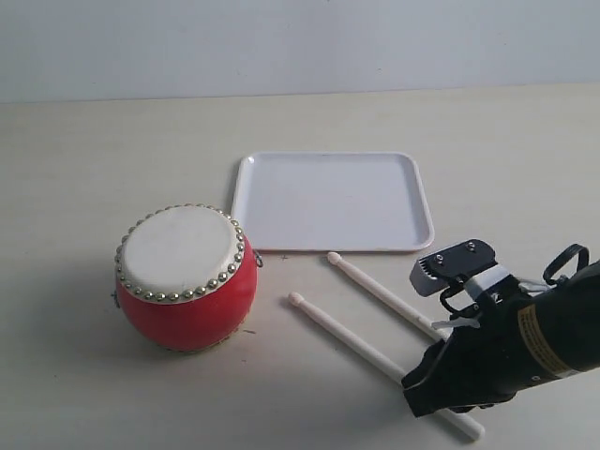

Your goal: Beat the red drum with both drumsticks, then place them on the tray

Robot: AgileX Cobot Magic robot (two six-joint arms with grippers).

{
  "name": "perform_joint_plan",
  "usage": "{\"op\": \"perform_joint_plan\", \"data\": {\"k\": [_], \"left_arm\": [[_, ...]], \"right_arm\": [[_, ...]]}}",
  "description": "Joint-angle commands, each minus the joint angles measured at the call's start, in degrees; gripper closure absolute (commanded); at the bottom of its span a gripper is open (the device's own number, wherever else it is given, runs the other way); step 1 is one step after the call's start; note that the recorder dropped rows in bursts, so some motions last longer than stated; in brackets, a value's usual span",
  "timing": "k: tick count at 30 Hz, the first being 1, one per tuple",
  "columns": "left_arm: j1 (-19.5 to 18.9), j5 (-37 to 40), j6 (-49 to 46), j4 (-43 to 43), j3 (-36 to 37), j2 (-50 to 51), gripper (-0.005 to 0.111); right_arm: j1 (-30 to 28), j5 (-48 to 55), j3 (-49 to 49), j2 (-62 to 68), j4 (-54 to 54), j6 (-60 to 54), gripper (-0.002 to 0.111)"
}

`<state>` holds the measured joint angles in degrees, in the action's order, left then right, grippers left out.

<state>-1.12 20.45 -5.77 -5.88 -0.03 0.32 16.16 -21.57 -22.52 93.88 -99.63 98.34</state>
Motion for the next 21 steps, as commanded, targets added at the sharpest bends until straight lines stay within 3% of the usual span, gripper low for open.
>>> {"op": "perform_joint_plan", "data": {"k": [1,10,21], "left_arm": [[-0.05,-0.31,-0.16,-0.30,0.03,-0.32,0.107],[-0.05,-0.31,-0.16,-0.30,0.03,-0.32,0.107],[-0.05,-0.31,-0.16,-0.30,0.03,-0.32,0.107]], "right_arm": [[0.15,0.97,0.34,1.99,-0.31,5.99,0.082],[0.15,-1.29,0.34,2.27,-0.31,17.64,0.102],[0.15,-5.89,0.24,2.27,3.31,18.03,0.102]]}}
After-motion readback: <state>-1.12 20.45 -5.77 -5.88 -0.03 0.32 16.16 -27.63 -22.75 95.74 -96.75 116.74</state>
